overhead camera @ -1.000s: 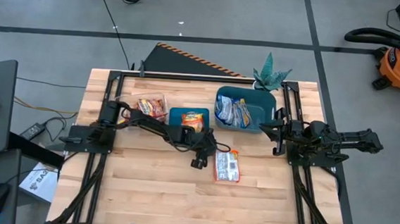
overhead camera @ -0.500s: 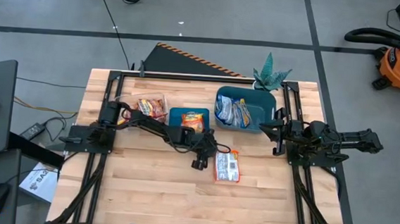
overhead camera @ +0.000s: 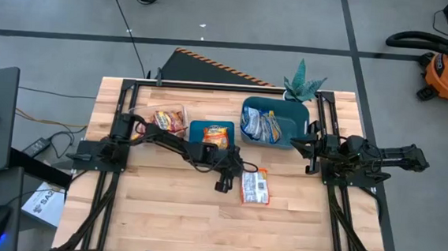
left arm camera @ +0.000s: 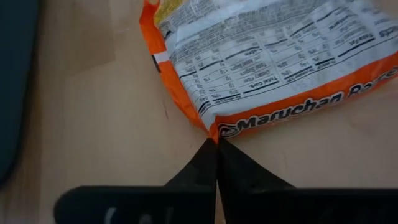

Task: Sort Maruchan noodles
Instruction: Put the orange noodle pack into the blue bin

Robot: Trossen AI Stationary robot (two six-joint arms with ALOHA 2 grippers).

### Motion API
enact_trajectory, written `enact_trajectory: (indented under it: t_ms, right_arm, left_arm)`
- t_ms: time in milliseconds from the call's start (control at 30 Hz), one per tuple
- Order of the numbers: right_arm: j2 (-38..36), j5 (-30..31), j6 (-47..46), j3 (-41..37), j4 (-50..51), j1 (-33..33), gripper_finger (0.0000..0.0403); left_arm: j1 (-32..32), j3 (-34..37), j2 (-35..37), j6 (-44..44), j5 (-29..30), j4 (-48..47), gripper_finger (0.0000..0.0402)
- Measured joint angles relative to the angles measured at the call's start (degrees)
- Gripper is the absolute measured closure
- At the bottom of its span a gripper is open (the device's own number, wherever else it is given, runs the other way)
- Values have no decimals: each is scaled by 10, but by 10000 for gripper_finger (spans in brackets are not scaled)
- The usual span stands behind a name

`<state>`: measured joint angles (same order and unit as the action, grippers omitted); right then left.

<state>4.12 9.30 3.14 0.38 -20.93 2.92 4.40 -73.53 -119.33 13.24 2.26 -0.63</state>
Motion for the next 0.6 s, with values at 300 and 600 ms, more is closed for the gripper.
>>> enact_trajectory:
  t_ms: [300,600]
  right_arm:
    - [0,0,0,0,0,0,348]
    - [0,0,0,0,0,0,348]
  left_arm:
    - [-7,0,79,9,2,-11,398]
    - [-12,0,188,49,41,-105,400]
